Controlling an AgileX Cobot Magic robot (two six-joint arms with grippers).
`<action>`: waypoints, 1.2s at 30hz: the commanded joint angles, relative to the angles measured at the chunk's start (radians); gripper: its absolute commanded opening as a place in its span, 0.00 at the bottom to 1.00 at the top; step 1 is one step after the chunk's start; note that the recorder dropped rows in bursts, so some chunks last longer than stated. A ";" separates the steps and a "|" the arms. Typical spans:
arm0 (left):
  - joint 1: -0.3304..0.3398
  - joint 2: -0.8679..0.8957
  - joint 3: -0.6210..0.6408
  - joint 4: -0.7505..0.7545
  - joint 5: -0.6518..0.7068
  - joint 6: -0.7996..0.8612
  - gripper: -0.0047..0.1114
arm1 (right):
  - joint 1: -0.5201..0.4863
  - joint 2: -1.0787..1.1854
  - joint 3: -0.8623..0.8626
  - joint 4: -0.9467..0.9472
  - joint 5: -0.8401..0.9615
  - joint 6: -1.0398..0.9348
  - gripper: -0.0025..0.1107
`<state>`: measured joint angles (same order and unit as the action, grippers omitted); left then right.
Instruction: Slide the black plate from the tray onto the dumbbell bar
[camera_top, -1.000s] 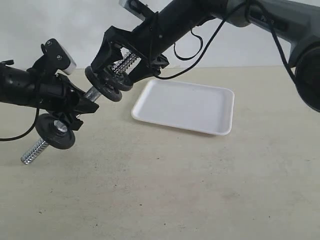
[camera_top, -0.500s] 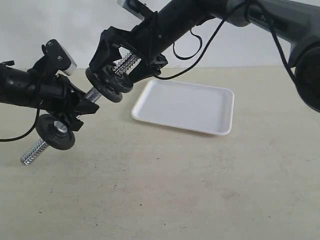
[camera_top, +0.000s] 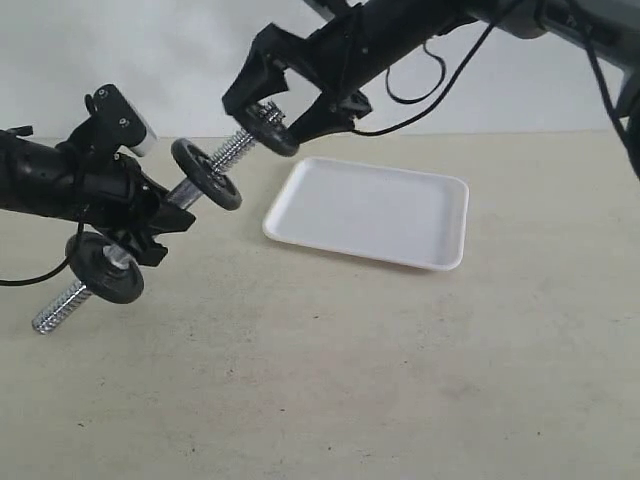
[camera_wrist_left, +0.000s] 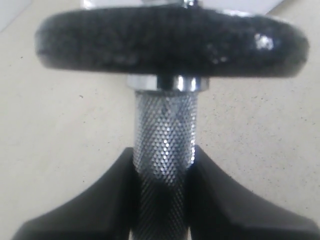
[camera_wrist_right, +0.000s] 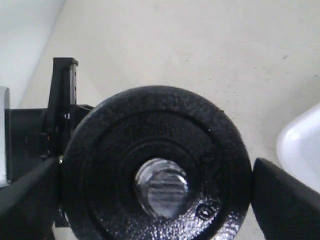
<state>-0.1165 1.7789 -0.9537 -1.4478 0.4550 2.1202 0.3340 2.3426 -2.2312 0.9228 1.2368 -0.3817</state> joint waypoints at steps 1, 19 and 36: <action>0.002 -0.056 -0.037 -0.115 0.038 -0.019 0.08 | -0.094 -0.042 -0.014 0.014 -0.016 0.043 0.17; 0.002 -0.056 -0.037 -0.134 0.036 -0.007 0.08 | -0.069 -0.075 -0.014 0.045 -0.016 0.024 0.02; 0.002 -0.056 -0.037 -0.134 0.119 0.011 0.08 | -0.056 -0.100 -0.014 0.074 -0.016 0.033 0.02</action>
<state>-0.1133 1.7810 -0.9529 -1.4819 0.4816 2.1281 0.2755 2.2709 -2.2312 0.9310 1.2326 -0.3528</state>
